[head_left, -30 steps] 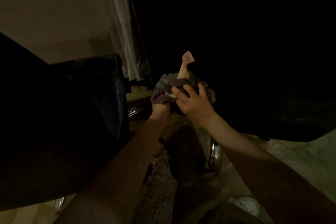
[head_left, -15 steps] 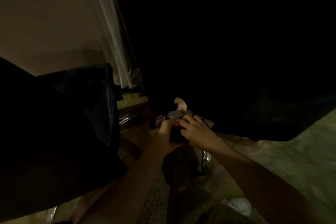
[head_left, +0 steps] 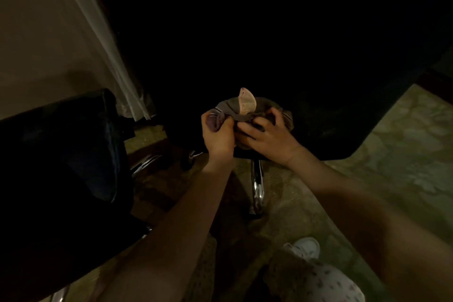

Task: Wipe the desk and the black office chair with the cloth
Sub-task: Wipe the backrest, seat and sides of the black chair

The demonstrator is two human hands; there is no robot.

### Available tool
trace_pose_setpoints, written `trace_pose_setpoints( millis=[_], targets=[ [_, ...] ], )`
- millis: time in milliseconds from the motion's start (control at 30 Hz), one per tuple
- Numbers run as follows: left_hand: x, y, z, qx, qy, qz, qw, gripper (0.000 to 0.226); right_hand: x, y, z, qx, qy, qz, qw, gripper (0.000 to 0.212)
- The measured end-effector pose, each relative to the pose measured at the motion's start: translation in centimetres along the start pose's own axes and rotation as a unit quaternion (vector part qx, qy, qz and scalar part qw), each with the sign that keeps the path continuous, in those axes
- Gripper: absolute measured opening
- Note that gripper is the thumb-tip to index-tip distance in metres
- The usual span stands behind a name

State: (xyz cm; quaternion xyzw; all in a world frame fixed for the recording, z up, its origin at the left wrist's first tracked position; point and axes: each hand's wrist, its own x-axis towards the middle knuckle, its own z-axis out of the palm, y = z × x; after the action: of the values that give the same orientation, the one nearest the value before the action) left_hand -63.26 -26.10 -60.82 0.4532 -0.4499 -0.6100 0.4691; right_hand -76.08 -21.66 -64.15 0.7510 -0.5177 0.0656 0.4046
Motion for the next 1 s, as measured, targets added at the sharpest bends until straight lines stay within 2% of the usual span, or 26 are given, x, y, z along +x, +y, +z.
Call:
trace_pose_setpoints(
  millis=[100,200,267,333,367,433,467,533,600,667,733,800,900,1000],
  targets=[
    [0.5,-1.4,-0.4,-0.005,0.001,0.013,1.000,0.034,-0.5,-1.5,2.3,-0.021,0.031,0.019,0.999,0.027],
    [0.5,-3.8,-1.2,-0.013,0.015,-0.028,0.999,0.031,-1.9,-3.1,4.3,-0.008,0.056,0.009,0.998,0.031],
    [0.5,-5.8,-1.7,-0.029,0.018,-0.101,0.994,0.021,-3.2,-4.1,5.1,0.023,0.061,-0.015,0.998,0.032],
    [1.3,-7.4,-2.1,-0.042,0.017,-0.207,0.977,0.022,-4.3,-4.5,5.2,0.067,0.032,-0.038,0.996,0.021],
    [1.8,-8.1,-2.5,-0.036,-0.001,-0.267,0.963,0.024,-4.6,-4.5,5.1,0.099,0.006,-0.040,0.994,0.024],
    [1.9,-8.3,-2.9,-0.017,-0.074,-0.363,0.929,0.037,-5.3,-5.0,4.6,0.169,-0.063,-0.022,0.983,0.046],
    [1.5,-8.4,-3.0,-0.005,-0.085,-0.380,0.921,0.041,-5.6,-5.6,4.3,0.195,-0.081,0.000,0.977,0.047],
    [0.8,-8.0,-3.2,-0.001,-0.070,-0.385,0.920,0.043,-6.2,-6.4,3.4,0.233,-0.089,0.050,0.967,0.037],
    [-0.1,-6.7,-2.4,-0.014,-0.085,-0.352,0.932,0.042,-6.6,-6.2,2.0,0.240,-0.090,0.098,0.962,0.043],
    [-1.5,-4.6,-0.6,0.023,-0.103,-0.286,0.952,0.040,-6.9,-4.9,0.2,0.223,-0.061,0.127,0.965,0.038],
    [-3.6,-2.1,1.5,0.046,-0.075,-0.194,0.977,0.032,-7.0,-2.6,-1.9,0.200,-0.011,0.147,0.969,0.039],
    [-6.1,0.6,3.5,0.033,-0.055,-0.063,0.996,0.027,-6.5,0.0,-4.3,0.164,0.048,0.154,0.973,0.043],
    [-8.9,4.5,6.0,-0.023,-0.095,0.086,0.991,0.036,-5.3,4.3,-7.9,0.081,0.142,0.137,0.977,0.035],
    [-9.1,6.6,8.7,-0.006,-0.124,0.151,0.981,0.029,-5.1,8.4,-9.2,-0.019,0.170,0.148,0.974,0.024]
  ],
)
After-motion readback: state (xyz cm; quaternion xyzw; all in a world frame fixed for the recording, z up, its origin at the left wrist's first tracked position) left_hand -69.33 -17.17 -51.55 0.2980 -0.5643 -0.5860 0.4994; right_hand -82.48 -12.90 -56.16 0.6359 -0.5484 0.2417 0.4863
